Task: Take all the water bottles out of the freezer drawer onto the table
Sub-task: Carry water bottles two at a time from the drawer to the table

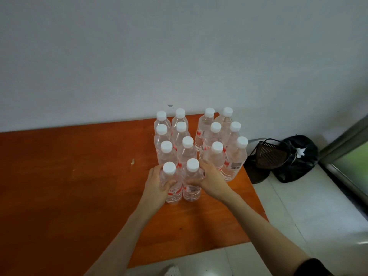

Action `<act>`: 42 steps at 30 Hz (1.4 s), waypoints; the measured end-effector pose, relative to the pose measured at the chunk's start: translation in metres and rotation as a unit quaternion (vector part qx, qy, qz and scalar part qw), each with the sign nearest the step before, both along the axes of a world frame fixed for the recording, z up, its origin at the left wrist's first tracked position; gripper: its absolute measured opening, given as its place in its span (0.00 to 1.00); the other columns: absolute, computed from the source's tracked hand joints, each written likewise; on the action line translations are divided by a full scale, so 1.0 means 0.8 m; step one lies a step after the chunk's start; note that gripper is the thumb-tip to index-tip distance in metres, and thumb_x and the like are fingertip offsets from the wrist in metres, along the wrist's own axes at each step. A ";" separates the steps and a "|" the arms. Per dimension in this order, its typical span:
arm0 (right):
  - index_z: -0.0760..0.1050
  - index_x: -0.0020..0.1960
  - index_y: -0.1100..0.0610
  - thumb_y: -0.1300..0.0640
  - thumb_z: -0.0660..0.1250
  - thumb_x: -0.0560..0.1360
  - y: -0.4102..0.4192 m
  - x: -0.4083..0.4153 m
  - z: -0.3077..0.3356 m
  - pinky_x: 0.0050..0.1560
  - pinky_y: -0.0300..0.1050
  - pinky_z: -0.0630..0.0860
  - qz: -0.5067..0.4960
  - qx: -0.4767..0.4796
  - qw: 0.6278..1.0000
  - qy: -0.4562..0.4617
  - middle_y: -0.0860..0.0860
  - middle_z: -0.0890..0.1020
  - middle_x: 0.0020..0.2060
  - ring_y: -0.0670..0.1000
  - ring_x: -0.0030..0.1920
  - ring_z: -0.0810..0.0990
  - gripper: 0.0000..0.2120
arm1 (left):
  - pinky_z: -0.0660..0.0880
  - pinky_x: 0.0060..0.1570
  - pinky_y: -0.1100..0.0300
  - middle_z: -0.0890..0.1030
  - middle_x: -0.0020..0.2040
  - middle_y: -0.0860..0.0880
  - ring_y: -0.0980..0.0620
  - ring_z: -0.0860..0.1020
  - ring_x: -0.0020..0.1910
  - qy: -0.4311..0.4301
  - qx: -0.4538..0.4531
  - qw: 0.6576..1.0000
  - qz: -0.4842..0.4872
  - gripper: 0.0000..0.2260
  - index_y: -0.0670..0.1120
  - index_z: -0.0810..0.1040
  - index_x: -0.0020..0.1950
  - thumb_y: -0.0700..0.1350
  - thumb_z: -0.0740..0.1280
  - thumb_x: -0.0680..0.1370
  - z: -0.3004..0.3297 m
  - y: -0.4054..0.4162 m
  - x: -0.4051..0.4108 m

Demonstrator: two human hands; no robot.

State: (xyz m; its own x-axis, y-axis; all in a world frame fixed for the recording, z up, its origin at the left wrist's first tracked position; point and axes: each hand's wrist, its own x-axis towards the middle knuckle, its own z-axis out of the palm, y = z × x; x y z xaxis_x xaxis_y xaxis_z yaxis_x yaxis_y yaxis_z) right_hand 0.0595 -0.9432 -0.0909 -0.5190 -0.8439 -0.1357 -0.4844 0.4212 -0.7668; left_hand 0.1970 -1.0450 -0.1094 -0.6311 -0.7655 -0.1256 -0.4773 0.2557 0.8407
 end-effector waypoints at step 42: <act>0.38 0.75 0.43 0.29 0.55 0.69 0.588 0.213 0.114 0.73 0.61 0.40 -0.353 0.213 0.841 0.350 0.47 0.40 0.76 0.51 0.76 0.39 0.43 | 0.41 0.73 0.41 0.42 0.77 0.52 0.48 0.40 0.76 0.028 -0.391 0.791 -0.470 0.33 0.59 0.42 0.75 0.68 0.47 0.74 0.133 0.442 0.036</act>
State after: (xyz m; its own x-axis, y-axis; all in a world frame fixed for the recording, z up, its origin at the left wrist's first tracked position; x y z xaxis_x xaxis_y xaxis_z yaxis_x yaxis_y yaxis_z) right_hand 0.2301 -0.4731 0.0004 -0.9487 -0.2445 0.2003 -0.2687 0.9576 -0.1039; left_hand 0.2258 -0.6913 -0.0029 -0.9554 0.2150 0.2026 0.2647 0.9275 0.2641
